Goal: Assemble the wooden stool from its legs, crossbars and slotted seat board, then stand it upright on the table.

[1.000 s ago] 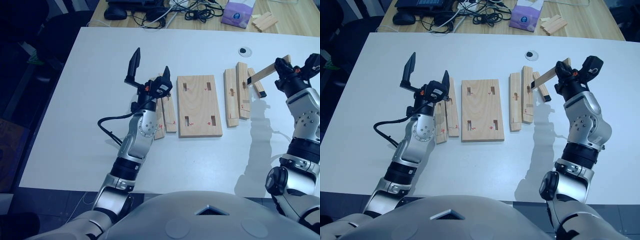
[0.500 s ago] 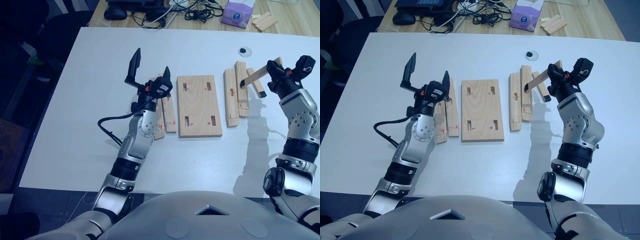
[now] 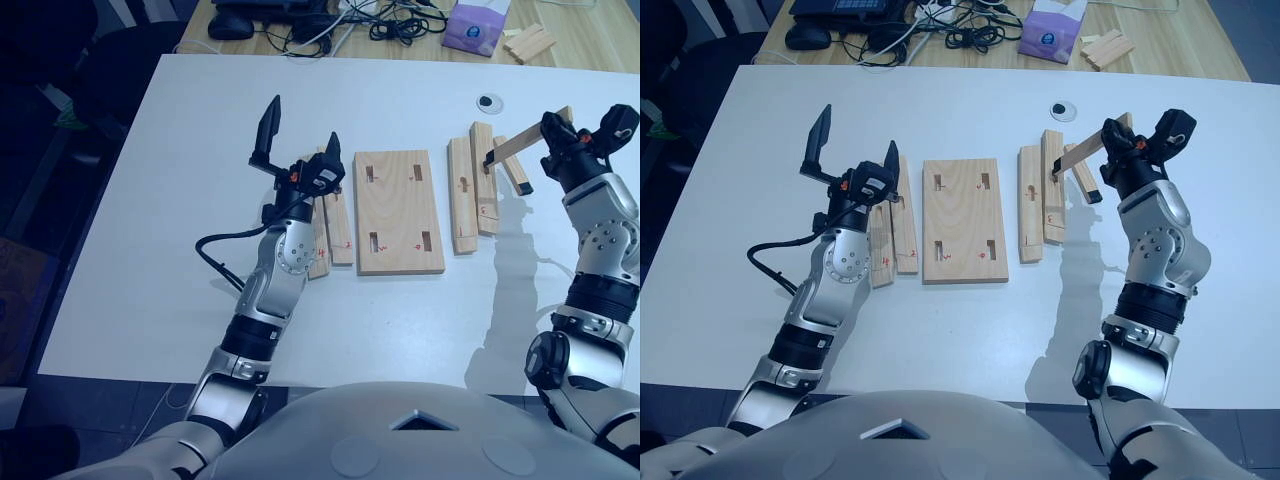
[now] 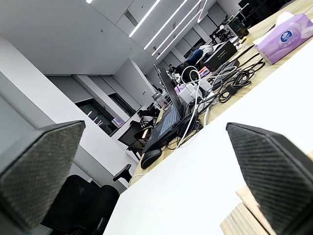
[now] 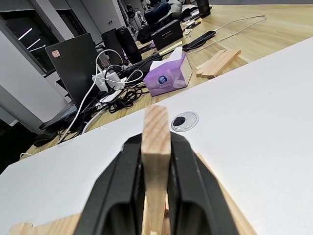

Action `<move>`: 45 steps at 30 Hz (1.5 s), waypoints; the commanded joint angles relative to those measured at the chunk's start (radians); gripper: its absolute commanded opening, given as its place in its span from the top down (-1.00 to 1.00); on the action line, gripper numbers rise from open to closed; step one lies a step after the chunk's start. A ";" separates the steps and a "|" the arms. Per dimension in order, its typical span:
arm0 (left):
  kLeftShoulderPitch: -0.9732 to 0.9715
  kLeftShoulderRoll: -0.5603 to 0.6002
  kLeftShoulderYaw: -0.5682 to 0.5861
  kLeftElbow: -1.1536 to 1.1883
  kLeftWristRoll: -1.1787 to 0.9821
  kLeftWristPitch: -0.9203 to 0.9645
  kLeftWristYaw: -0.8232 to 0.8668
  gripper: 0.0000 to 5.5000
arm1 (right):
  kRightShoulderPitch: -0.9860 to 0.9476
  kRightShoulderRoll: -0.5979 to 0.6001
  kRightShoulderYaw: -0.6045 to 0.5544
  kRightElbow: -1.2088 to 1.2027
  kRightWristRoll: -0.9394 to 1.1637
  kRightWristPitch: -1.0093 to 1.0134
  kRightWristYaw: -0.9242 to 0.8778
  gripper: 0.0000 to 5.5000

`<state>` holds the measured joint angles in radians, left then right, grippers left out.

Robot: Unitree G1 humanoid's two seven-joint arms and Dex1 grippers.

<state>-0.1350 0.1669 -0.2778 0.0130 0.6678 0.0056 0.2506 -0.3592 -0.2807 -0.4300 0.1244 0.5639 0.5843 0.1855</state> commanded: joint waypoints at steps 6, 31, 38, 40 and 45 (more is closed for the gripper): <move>-0.001 0.000 0.000 -0.007 0.001 0.000 -0.004 -0.96 | -0.003 -0.003 0.016 0.014 -0.017 -0.020 0.000 0.86; 0.006 0.000 0.003 -0.008 -0.002 0.004 -0.004 -0.96 | 0.048 -0.004 0.054 0.023 -0.041 -0.052 0.050 0.86; 0.002 -0.006 0.004 -0.002 -0.001 0.007 0.003 -0.96 | 0.034 -0.012 0.032 0.023 -0.018 -0.007 0.023 0.86; -0.001 -0.007 0.005 0.002 0.000 0.006 0.004 -0.96 | 0.030 -0.009 0.030 0.028 -0.014 -0.005 0.019 0.86; -0.005 -0.007 0.007 0.009 0.000 0.004 0.006 -0.96 | 0.015 0.006 0.006 0.006 0.024 -0.011 0.011 0.86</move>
<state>-0.1330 0.1580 -0.2760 0.0129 0.6676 0.0072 0.2533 -0.3273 -0.2814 -0.4162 0.1391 0.5728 0.5620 0.2050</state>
